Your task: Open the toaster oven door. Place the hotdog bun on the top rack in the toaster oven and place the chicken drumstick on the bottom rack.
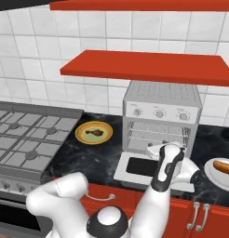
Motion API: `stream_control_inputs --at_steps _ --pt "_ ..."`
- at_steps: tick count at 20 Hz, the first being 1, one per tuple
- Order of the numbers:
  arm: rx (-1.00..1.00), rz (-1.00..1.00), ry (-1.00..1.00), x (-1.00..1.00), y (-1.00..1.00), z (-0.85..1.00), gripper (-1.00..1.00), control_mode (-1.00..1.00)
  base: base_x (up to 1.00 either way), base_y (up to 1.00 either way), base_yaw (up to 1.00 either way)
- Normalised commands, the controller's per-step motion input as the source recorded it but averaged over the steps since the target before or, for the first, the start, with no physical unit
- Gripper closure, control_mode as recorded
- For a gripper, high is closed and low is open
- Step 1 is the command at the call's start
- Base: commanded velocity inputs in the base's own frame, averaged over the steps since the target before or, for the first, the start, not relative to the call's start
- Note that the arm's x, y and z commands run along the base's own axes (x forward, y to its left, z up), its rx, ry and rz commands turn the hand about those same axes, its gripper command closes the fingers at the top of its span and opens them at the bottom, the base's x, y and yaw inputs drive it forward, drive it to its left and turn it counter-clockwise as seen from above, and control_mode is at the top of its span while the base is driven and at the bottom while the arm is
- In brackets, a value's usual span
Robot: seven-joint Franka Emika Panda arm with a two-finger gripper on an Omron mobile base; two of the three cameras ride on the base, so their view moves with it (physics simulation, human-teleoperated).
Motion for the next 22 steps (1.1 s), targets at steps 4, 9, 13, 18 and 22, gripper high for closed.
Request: stream_control_inputs --at_steps 4,9,13,18,22 --pt "0.0 0.0 0.0 0.41 0.0 -0.17 -1.0 -1.0 0.0 0.0 0.0" --pt "0.0 0.0 0.0 0.55 -0.06 -0.07 -1.0 -1.0 0.0 0.0 0.0" --pt "0.0 0.0 -0.01 0.13 0.0 -0.04 -1.0 -1.0 0.0 0.0 0.0" --pt "0.0 0.0 -0.01 0.0 0.0 0.01 -1.0 -1.0 0.0 0.0 0.0" --pt "0.0 0.0 0.0 0.0 0.0 0.01 -1.0 -1.0 0.0 0.0 0.0"
